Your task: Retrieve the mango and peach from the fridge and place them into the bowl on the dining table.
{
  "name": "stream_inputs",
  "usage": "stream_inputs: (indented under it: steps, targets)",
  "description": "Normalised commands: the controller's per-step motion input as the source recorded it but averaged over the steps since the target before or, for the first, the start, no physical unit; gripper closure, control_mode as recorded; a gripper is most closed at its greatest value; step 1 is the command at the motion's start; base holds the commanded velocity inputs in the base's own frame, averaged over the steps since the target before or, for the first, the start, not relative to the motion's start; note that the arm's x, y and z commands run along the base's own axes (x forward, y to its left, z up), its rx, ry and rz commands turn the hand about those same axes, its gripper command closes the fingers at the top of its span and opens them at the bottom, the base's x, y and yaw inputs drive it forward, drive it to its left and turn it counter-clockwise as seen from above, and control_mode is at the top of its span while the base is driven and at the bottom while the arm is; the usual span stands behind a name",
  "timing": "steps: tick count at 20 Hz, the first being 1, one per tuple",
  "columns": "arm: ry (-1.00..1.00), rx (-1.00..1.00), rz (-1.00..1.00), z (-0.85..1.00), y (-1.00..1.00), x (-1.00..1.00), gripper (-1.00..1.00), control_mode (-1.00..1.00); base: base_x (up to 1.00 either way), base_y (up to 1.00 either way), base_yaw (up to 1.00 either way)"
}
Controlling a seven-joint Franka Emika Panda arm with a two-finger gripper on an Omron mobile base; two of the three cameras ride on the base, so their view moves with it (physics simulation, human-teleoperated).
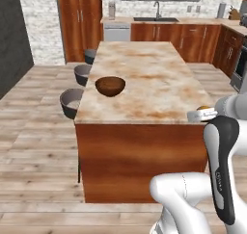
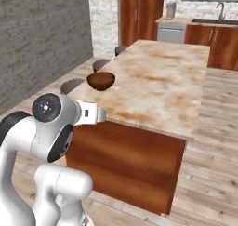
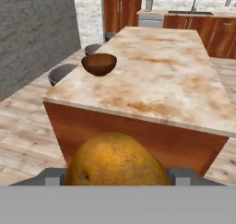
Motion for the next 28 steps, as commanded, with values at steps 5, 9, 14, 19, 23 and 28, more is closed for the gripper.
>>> stream_inputs:
  steps: [5,9,14,19,23,28]
  targets:
    - [0.00,0.00,0.00,0.00,0.00,0.00,1.00,1.00,0.00,1.00,-0.14]
    - [0.00,0.00,0.00,0.00,0.00,0.00,1.00,1.00,0.00,1.00,-0.16]
    - [0.00,0.00,0.00,0.00,0.00,0.00,1.00,1.00,0.03,1.00,-0.24]
    - [0.00,0.00,0.00,0.00,0.00,0.00,1.00,1.00,0.16,1.00,-0.40]
    - [0.00,0.00,0.00,0.00,0.00,0.00,1.00,1.00,0.33,1.00,-0.53]
    - [0.00,0.00,0.00,0.00,0.00,0.00,1.00,1.00,0.57,0.99,-0.55]
